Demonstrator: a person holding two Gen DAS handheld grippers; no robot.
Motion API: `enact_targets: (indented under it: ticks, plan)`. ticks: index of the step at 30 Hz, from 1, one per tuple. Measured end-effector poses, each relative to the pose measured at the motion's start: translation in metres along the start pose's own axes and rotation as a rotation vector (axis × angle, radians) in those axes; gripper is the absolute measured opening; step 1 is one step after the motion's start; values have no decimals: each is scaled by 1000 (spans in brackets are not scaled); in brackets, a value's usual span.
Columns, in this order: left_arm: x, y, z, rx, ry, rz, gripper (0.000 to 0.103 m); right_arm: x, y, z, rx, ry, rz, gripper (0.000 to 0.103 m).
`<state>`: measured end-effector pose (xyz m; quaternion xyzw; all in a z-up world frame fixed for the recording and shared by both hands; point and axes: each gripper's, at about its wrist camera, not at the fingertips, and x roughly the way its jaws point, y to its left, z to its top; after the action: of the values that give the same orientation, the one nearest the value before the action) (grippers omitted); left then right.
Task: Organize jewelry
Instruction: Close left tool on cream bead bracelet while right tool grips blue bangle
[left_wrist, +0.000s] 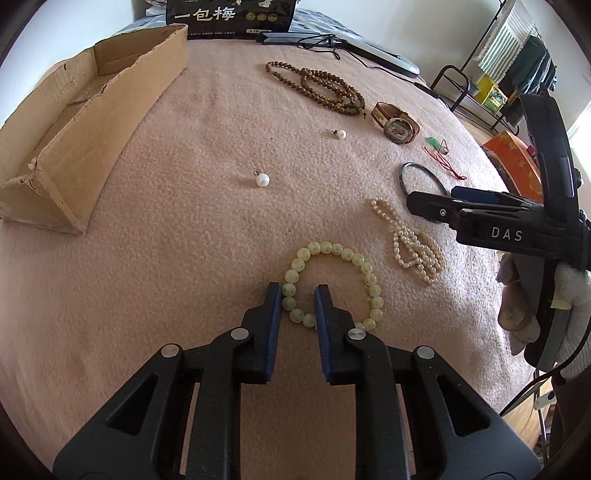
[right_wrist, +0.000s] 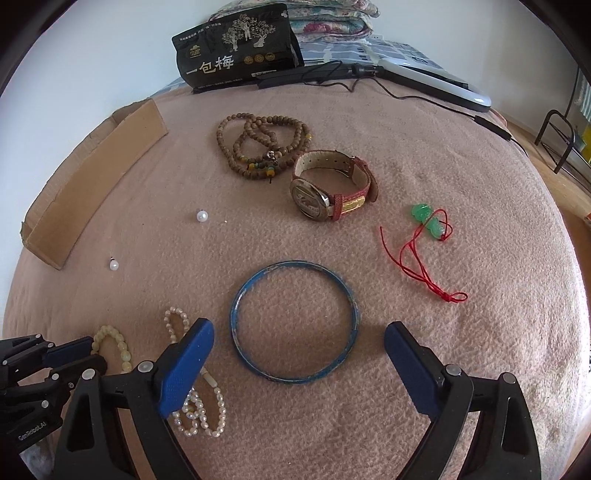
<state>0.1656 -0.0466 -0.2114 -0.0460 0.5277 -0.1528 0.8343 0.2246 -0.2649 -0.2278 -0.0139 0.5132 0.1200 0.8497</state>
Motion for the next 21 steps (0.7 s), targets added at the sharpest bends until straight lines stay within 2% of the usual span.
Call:
enact_targets:
  ticks: [3, 5, 11, 21]
  plan:
    - [1, -1, 0, 2, -5, 4, 15, 4, 4, 0, -23, 12, -28, 95]
    - [1, -1, 0, 5, -9, 13, 7, 6, 6, 0, -36, 19, -42, 95]
    - [1, 1, 1, -12, -13, 4, 6, 4, 9, 2, -55, 22, -50, 75]
    - [-13, 4, 0, -25, -45, 5, 5, -5, 6, -1, -43, 6, -35, 74]
